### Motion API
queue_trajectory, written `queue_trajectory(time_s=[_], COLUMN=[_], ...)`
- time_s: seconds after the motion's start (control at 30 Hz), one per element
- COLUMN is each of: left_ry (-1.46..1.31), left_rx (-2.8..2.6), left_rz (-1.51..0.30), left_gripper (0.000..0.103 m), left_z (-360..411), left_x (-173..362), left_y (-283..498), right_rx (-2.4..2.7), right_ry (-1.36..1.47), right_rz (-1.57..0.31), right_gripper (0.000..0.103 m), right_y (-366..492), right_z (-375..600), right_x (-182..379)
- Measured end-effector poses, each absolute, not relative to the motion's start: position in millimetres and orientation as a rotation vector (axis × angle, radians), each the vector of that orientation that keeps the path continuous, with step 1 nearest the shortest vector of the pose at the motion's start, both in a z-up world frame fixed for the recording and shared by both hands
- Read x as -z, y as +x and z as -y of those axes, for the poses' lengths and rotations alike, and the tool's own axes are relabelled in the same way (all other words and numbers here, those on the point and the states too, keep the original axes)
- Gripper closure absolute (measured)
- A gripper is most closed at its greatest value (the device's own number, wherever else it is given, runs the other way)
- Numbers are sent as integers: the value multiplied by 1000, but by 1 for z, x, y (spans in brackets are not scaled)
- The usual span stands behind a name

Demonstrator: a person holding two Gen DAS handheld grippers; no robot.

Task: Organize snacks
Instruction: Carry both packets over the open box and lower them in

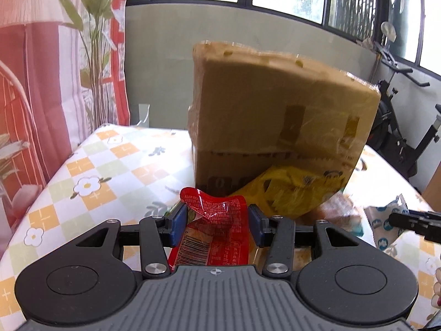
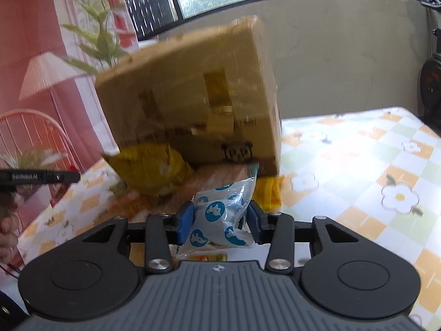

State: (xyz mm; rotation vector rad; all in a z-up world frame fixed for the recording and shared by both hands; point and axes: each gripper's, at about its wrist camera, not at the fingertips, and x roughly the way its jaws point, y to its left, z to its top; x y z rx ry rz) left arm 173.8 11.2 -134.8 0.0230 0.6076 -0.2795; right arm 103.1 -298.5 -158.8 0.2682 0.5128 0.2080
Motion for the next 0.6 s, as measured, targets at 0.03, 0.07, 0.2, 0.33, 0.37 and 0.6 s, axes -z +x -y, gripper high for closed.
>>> queue_trajectory(time_s=[0.03,0.07,0.2,0.33,0.37,0.6], left_ry=[21,18,8,22,32,53], left_rx=[281,283,299,321,326,380], left_rz=[-600,-591,-546,-483,-463,-328], left_gripper=[53,53,53,53,53,53], left_z=[-11,-10,-8,-2,0,20], left_x=[132,129,113,89,83,36], left_y=[173,173,173,178,180,210], right_rx=[-209,-209,-217,-231,-235,-269], right_ry=[276,282,295,297,298,311], right_rz=[-497,-480,-397,-309,-289,-169], right_gripper=[59,59,59,59,59,59], right_y=[104,105,106,114,117,168], right_z=[300,301,305,309,310,314], right_x=[154,148,124,96,89,40])
